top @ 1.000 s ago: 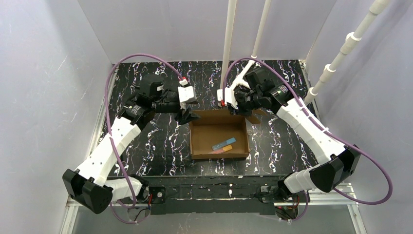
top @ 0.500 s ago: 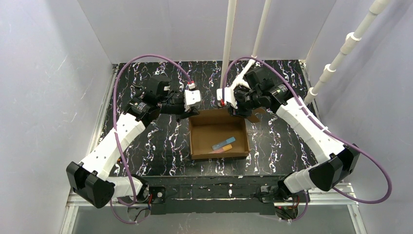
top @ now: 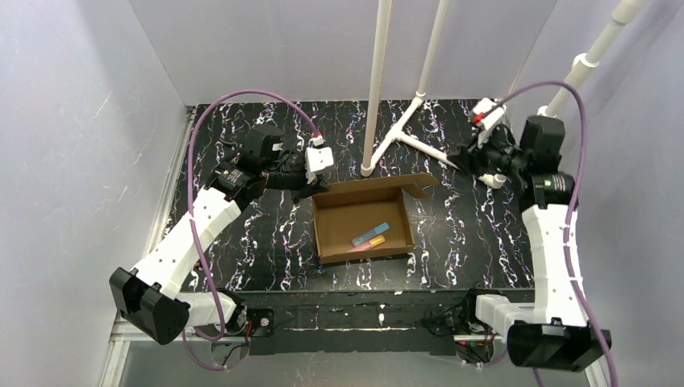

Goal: Fold the paper box

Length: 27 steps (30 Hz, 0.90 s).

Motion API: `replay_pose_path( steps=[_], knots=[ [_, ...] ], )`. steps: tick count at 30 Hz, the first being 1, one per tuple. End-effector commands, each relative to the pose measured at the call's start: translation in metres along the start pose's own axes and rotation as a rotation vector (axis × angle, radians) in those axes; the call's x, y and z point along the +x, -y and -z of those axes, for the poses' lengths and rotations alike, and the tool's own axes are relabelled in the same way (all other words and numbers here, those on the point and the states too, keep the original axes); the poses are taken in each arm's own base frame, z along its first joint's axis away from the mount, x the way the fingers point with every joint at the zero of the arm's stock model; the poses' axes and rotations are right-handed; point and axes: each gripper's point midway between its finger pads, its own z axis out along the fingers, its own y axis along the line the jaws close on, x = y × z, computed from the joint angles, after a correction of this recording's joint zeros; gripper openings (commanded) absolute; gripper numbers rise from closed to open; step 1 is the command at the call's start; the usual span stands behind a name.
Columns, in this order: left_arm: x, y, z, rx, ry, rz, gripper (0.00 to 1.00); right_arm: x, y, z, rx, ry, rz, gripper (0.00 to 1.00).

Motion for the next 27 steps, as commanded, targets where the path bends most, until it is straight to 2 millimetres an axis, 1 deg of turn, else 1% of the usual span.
replay_pose_path(
  steps=[1, 2, 3, 4, 5, 8, 9, 11, 12, 14, 16, 18, 19, 22, 27],
  knots=[
    [-0.005, 0.000, 0.008, -0.026, 0.003, 0.030, 0.00, 0.023, 0.048, 0.001, 0.290, 0.116, -0.280, 0.37],
    [-0.007, -0.001, 0.009, -0.023, 0.008, 0.036, 0.00, 0.044, 0.046, -0.005, 0.304, 0.095, -0.338, 0.29],
    [-0.008, 0.000, 0.010, -0.019, 0.013, 0.045, 0.00, 0.050, 0.048, -0.008, 0.319, 0.104, -0.366, 0.26],
    [-0.009, -0.001, 0.011, -0.017, 0.020, 0.052, 0.00, 0.063, 0.048, -0.014, 0.334, 0.110, -0.408, 0.24],
    [-0.009, -0.002, 0.012, -0.019, 0.025, 0.060, 0.00, 0.080, 0.047, -0.021, 0.352, 0.109, -0.454, 0.23],
    [-0.010, -0.005, 0.013, -0.017, 0.042, 0.086, 0.00, 0.100, 0.052, -0.035, 0.385, 0.137, -0.542, 0.23],
    [-0.010, -0.006, 0.013, -0.014, 0.048, 0.098, 0.00, 0.100, 0.052, -0.041, 0.369, 0.168, -0.539, 0.26],
    [-0.009, -0.008, 0.013, -0.010, 0.056, 0.122, 0.00, 0.107, 0.043, -0.056, 0.306, 0.196, -0.558, 0.34],
    [-0.010, -0.009, 0.013, -0.008, 0.062, 0.133, 0.00, 0.110, 0.037, -0.063, 0.266, 0.195, -0.557, 0.40],
    [-0.009, -0.011, 0.014, -0.004, 0.073, 0.161, 0.00, 0.113, 0.022, -0.075, 0.183, 0.183, -0.505, 0.55],
    [-0.011, -0.013, 0.015, 0.005, 0.087, 0.182, 0.00, 0.118, 0.016, -0.080, 0.149, 0.176, -0.436, 0.70],
    [-0.010, -0.013, 0.016, 0.014, 0.089, 0.203, 0.00, 0.130, 0.010, -0.081, 0.136, 0.160, -0.351, 0.80],
    [-0.011, -0.014, 0.016, 0.019, 0.092, 0.208, 0.00, 0.134, 0.005, -0.082, 0.116, 0.159, -0.295, 0.84],
    [-0.008, -0.015, 0.014, 0.033, 0.088, 0.224, 0.00, 0.141, -0.013, -0.084, 0.036, 0.182, -0.187, 0.88],
    [-0.009, -0.018, 0.014, 0.035, 0.089, 0.237, 0.00, 0.153, -0.018, -0.091, -0.022, 0.153, -0.055, 0.91]
  ],
)
